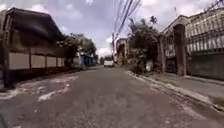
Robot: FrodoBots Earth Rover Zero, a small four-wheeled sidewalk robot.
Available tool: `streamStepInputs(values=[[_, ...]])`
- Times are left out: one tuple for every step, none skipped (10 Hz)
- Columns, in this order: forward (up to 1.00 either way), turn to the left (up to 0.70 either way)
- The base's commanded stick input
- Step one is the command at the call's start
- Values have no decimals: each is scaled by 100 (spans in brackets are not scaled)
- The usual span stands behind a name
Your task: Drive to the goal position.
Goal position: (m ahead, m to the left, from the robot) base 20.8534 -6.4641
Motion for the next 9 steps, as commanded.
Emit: streamStepInputs(values=[[70,1],[70,9],[70,22],[70,33],[70,11],[70,0],[70,0],[70,0],[70,0]])
